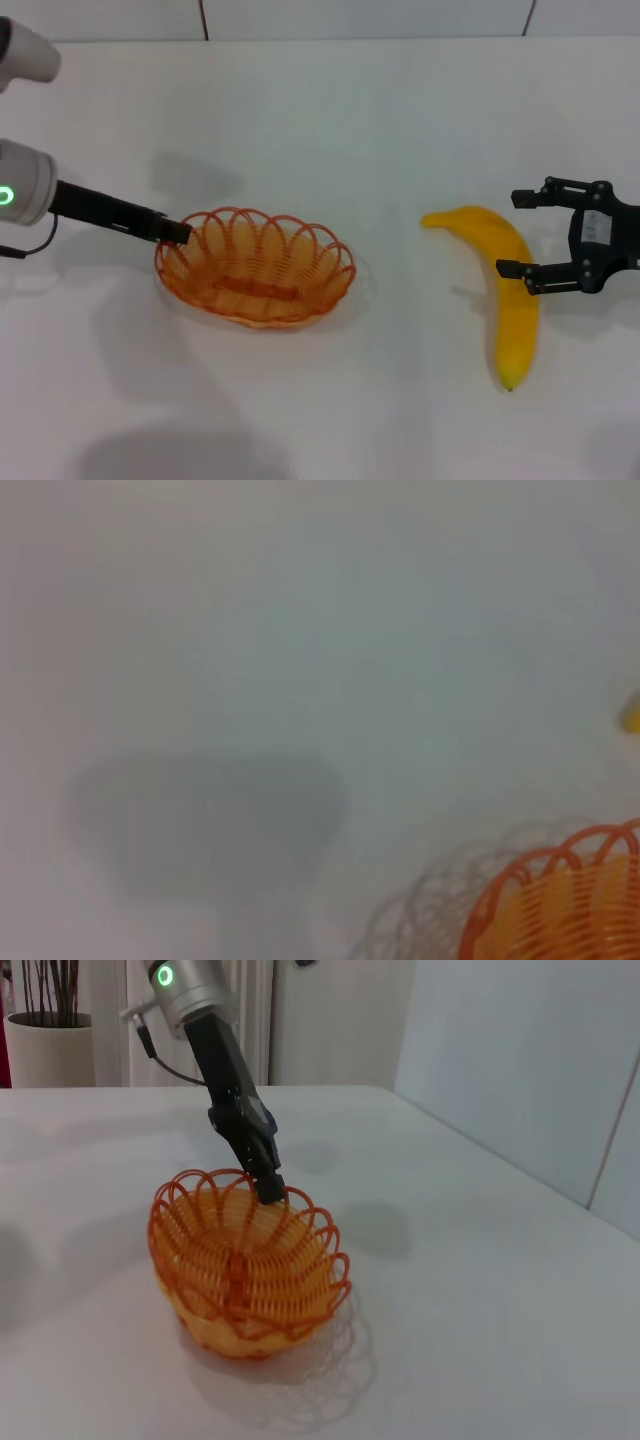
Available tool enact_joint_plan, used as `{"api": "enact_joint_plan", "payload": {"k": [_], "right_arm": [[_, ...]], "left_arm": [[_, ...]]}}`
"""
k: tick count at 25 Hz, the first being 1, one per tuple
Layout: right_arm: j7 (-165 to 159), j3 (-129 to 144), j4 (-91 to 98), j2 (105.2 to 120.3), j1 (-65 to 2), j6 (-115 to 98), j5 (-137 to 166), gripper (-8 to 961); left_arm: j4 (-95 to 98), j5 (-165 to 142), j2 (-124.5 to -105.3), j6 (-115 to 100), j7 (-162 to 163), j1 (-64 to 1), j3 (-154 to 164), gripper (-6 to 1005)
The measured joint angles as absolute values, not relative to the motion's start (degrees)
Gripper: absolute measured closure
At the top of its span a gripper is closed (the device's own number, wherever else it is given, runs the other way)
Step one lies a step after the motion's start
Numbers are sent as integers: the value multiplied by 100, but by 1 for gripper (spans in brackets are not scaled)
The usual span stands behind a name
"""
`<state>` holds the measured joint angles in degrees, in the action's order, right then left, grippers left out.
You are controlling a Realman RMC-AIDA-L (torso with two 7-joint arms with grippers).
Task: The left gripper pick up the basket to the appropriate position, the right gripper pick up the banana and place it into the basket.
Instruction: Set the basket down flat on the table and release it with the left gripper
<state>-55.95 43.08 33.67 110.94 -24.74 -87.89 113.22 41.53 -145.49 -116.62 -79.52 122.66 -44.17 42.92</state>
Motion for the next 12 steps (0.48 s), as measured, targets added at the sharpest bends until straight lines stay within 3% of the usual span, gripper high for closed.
{"api": "enact_joint_plan", "payload": {"k": [12], "right_arm": [[-5603, 4306, 3366, 11099, -2484, -8789, 11317, 63]], "left_arm": [[4169, -14428, -11688, -7920, 12675, -4474, 4627, 953]]}}
